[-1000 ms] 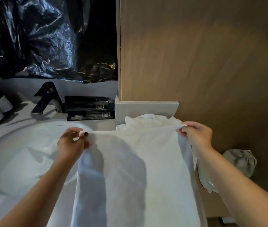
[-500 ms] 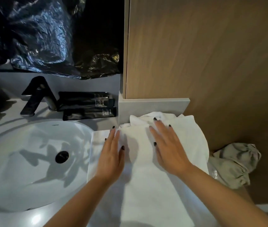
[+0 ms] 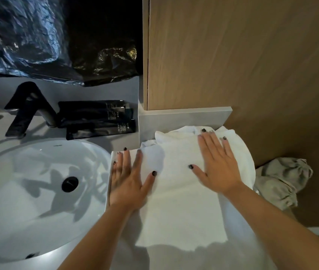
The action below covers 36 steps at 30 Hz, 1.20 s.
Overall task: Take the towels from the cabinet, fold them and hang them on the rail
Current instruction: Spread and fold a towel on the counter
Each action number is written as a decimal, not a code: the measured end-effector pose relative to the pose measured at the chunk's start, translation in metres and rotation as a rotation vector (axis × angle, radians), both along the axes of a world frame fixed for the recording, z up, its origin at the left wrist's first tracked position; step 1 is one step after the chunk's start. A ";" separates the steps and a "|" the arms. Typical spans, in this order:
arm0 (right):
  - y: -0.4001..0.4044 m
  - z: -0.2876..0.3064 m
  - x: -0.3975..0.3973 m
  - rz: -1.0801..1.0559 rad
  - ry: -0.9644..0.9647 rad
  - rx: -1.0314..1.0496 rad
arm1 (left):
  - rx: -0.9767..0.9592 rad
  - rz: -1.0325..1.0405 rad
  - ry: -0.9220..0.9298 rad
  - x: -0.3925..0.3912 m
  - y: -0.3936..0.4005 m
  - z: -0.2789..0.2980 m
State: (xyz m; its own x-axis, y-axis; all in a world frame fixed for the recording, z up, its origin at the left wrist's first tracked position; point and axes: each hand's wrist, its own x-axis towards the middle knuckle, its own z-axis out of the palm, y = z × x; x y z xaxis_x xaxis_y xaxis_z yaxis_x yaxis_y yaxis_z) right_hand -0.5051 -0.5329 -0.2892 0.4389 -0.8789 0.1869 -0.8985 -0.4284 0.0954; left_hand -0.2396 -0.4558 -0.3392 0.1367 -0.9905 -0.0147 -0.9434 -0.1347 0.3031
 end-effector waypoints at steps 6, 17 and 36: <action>-0.003 0.003 -0.016 -0.112 -0.105 -0.004 | 0.019 -0.060 0.124 0.021 0.004 -0.004; 0.117 -0.057 0.054 0.318 -0.021 0.173 | -0.081 -0.284 -0.098 -0.025 0.070 -0.022; 0.162 -0.049 0.036 0.218 -0.174 0.271 | -0.043 -0.266 0.056 0.008 0.113 -0.006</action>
State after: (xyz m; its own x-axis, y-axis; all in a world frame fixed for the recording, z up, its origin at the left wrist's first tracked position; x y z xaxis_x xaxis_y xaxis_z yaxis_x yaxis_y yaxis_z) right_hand -0.4687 -0.3706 -0.3381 0.6031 -0.7961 0.0492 -0.7763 -0.6000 -0.1932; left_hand -0.2313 -0.3429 -0.3455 -0.1277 -0.9914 0.0280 -0.9255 0.1292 0.3560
